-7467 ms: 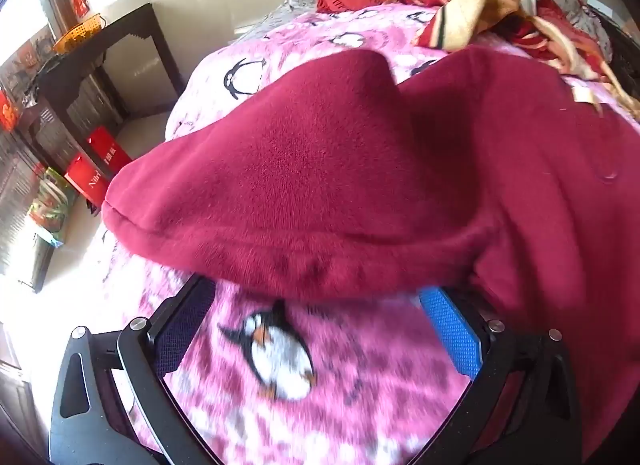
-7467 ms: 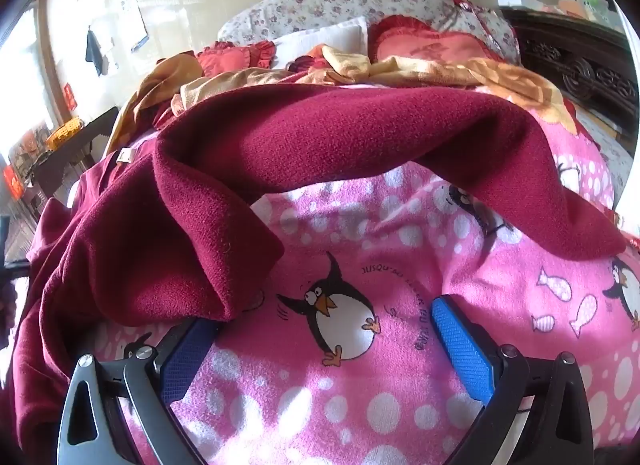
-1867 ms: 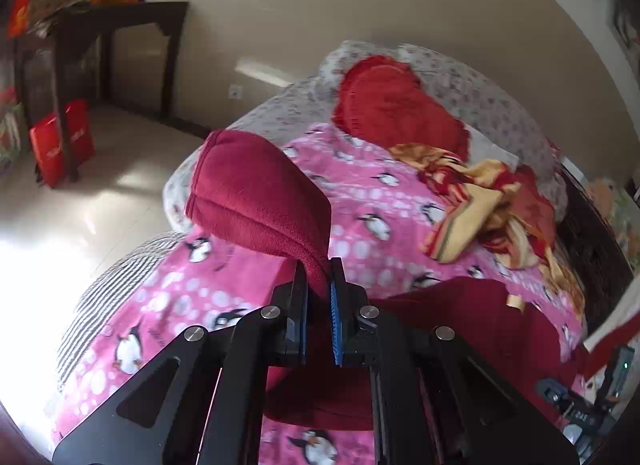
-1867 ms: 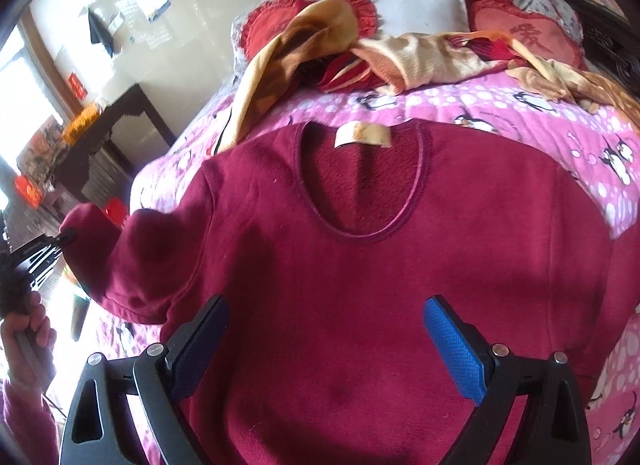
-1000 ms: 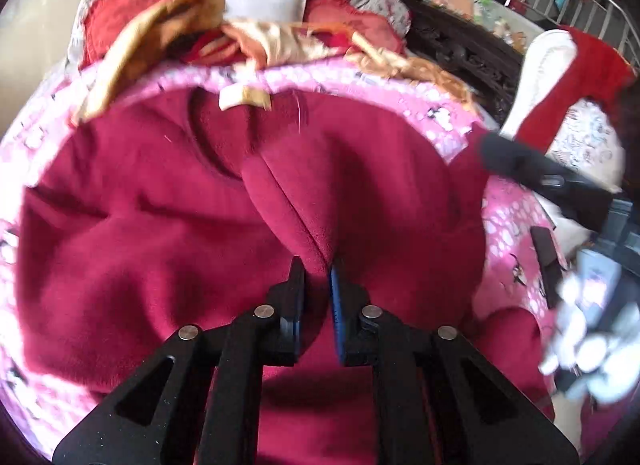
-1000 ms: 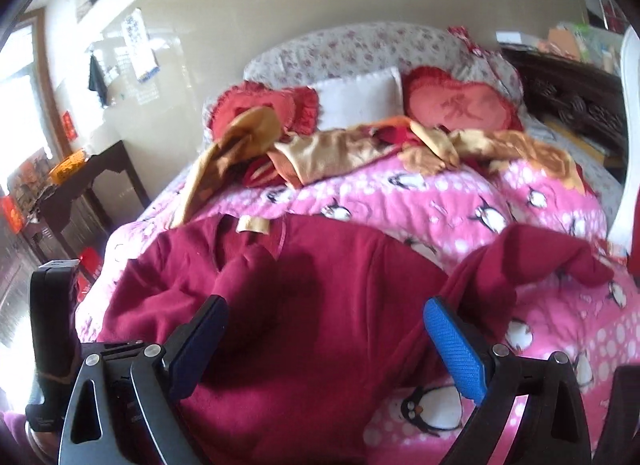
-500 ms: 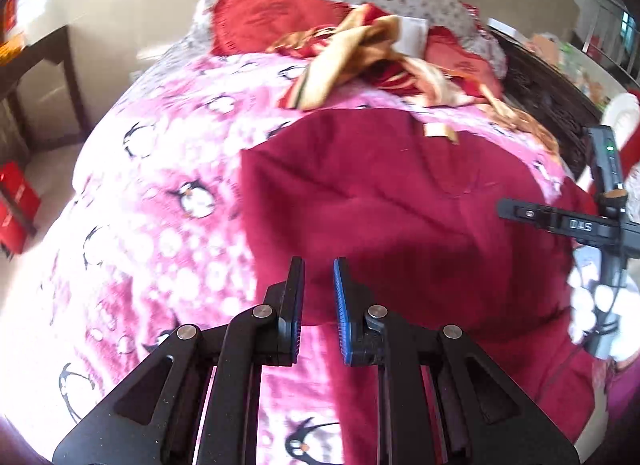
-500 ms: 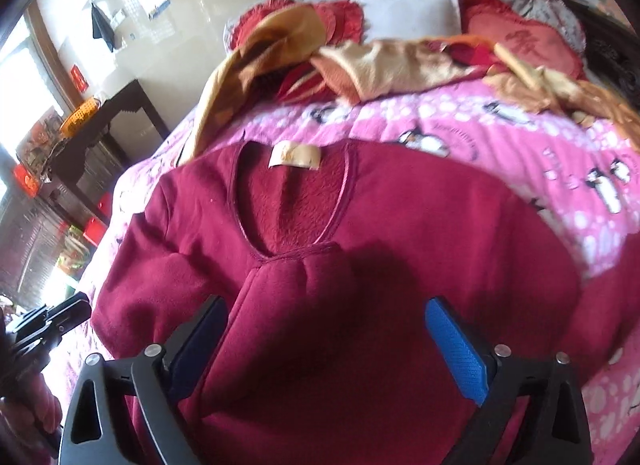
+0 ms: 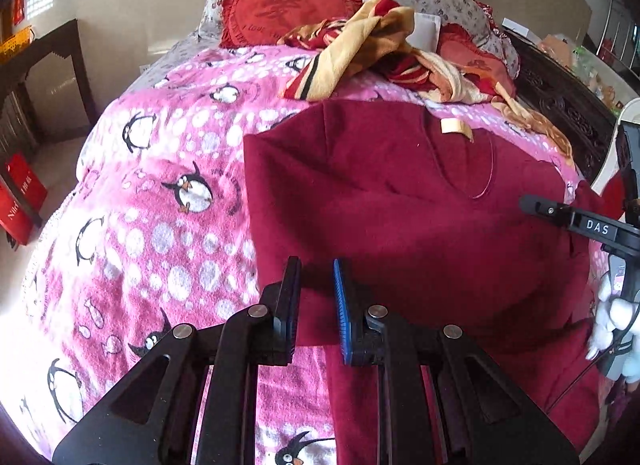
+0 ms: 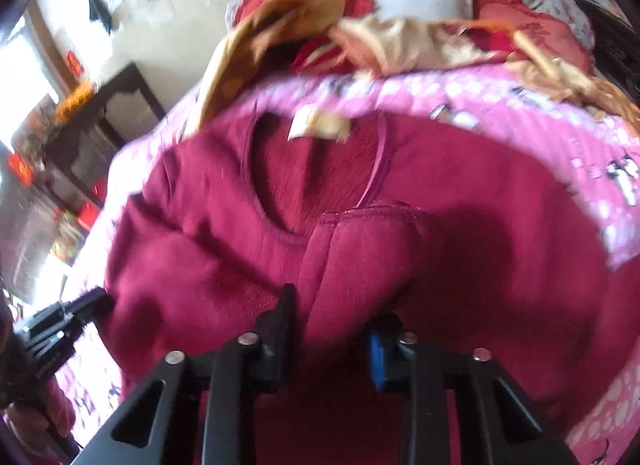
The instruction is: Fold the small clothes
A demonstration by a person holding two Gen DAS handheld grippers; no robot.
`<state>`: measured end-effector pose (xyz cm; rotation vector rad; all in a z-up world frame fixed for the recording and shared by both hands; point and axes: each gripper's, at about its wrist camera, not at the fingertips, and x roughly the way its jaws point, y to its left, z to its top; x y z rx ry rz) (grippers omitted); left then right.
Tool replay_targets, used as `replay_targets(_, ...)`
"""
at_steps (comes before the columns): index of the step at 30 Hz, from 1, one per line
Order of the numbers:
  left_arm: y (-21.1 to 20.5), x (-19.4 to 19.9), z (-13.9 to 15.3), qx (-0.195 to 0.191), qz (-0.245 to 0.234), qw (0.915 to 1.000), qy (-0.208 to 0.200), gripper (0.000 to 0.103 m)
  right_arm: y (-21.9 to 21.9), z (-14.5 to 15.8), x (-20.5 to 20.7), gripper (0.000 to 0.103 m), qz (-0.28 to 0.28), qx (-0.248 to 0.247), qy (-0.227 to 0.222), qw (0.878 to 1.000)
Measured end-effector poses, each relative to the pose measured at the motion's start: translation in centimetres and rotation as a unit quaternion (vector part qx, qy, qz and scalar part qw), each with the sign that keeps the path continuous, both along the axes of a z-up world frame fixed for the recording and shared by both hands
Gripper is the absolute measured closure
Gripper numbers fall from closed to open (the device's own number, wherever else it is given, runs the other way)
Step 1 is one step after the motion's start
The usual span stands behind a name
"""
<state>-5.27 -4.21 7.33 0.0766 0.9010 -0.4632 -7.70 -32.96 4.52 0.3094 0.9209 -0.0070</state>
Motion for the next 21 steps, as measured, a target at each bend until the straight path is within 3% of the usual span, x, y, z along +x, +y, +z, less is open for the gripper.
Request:
replay_targets(3, -0.5, -0.2, 0.6, -0.005, 0.0, 0.9998, -0.019, 0.085, -1.9, 2.5, -1.7, 0.076, -0.031, -0.015, -0.043, 0.998)
replay_targets(6, -1.6, 0.0, -0.9, 0.012, -0.008, 0.9999, 0.004, 0.083, -3.5, 3.3, -3.7, 0.074, -0.053, -0.034, -0.064, 0.996)
replay_targets(7, -1.9, 0.1, -1.5, 0.02, -0.01, 0.9997, 0.012, 0.083, -3.7, 2.7, -4.0, 0.06, -0.054, -0.037, -0.056, 0.996)
replay_targets(9, -2.2, 0.1, -2.4, 0.032, -0.013, 0.9991, 0.024, 0.083, -4.5, 0.7, -4.1, 0.045, -0.06, -0.039, 0.009, 0.997)
replay_targets(11, -2.2, 0.0, -2.5, 0.041, -0.012, 0.9989, 0.019, 0.083, -6.0, 0.2, -5.2, 0.045, -0.069, -0.029, 0.027, 0.997)
replay_targets(15, -1.9, 0.6, -2.1, 0.048, 0.002, 0.9988, 0.01, 0.083, -7.9, 2.1, -7.9, 0.045, -0.097, -0.035, -0.002, 0.995)
replay_targets(21, -1.8, 1.8, -2.4, 0.057, 0.013, 0.9981, 0.019, 0.083, -7.1, 5.2, -6.6, 0.045, -0.085, -0.062, -0.046, 0.993)
